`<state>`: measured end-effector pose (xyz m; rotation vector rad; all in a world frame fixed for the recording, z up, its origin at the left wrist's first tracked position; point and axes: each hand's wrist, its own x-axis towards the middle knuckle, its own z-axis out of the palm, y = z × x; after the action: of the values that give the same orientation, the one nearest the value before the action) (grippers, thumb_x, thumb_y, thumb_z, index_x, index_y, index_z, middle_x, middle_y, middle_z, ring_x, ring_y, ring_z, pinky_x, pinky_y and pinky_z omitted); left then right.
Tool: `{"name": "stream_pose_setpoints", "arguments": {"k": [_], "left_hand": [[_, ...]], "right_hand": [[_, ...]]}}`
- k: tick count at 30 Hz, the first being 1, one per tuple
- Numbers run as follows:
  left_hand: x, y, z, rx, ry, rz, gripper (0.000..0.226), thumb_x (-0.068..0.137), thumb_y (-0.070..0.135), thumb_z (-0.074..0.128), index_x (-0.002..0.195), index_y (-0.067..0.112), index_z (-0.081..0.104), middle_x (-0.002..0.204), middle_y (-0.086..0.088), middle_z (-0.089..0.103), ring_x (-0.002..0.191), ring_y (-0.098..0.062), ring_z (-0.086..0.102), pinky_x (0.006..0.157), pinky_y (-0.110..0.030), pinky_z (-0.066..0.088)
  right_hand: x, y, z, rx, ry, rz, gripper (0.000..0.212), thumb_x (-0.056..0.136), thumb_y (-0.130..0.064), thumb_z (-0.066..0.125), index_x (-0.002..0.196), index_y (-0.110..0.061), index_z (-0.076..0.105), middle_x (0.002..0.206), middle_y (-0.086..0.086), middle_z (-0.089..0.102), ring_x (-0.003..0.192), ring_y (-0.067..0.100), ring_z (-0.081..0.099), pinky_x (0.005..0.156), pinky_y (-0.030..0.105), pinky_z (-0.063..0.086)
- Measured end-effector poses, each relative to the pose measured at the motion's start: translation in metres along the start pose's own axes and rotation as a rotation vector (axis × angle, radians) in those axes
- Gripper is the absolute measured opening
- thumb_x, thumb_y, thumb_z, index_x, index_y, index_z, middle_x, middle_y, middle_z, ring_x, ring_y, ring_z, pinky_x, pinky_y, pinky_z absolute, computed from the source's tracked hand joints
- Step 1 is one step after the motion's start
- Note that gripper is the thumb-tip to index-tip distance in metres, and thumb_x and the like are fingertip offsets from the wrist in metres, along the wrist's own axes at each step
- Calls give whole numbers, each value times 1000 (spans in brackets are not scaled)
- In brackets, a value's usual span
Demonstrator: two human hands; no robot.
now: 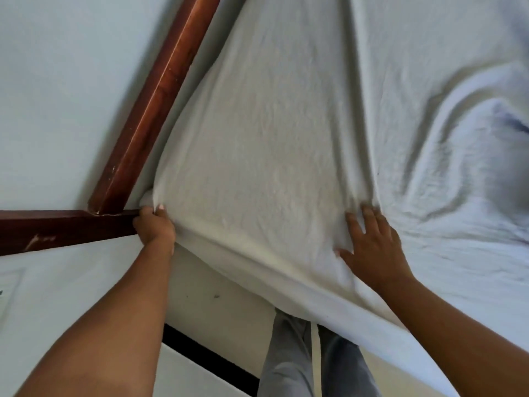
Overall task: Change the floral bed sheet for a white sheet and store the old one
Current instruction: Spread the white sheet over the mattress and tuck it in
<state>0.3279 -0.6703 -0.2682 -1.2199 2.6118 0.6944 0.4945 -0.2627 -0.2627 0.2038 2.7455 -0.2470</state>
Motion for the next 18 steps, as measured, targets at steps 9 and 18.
{"name": "stream_pose_setpoints", "arguments": {"k": [9,18], "left_hand": [[-9,6,14,-6,243,-157,36,103,13,44,137,-1,41,143,-26,43,127,-45,47,100,-53,42],[-44,103,80,569,-288,915,83,96,69,30,161,24,4,169,-2,-2,154,-31,-3,122,-57,5]], "right_hand": [[8,-2,-5,-16,-217,-251,115,80,-71,66,163,-28,-1,169,11,-13,155,34,-11,124,54,20],[81,16,-25,90,7,107,100,88,-81,32,163,-18,13,168,22,5,154,44,9,120,61,25]]}}
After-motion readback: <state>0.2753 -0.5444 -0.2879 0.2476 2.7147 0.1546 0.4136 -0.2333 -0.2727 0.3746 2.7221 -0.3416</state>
